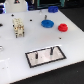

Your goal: Insert the blue gear onto the right peg, followed by the red gear

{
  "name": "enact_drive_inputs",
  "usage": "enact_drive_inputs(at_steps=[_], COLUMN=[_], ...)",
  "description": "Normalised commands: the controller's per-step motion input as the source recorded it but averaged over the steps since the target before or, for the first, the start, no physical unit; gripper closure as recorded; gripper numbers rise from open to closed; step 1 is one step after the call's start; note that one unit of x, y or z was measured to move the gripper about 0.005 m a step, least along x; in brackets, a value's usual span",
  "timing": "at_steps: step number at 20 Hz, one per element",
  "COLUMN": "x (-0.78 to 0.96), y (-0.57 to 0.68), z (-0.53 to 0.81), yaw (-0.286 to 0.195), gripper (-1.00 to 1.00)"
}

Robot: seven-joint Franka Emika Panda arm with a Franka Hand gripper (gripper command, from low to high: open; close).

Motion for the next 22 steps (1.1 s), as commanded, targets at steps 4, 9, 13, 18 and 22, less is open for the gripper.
enact_drive_inputs(at_steps=[4, 9, 13, 18, 22], x=[-0.66, -0.55, -0.45, -0.46, -0.40], y=[0.35, 0.32, 0.28, 0.29, 0.23], z=[-0.25, -0.37, -0.48, -0.48, -0.45], yaw=[0.000, 0.000, 0.000, 0.000, 0.000], gripper=[-1.00, -1.00, -1.00, -1.00, -1.00])
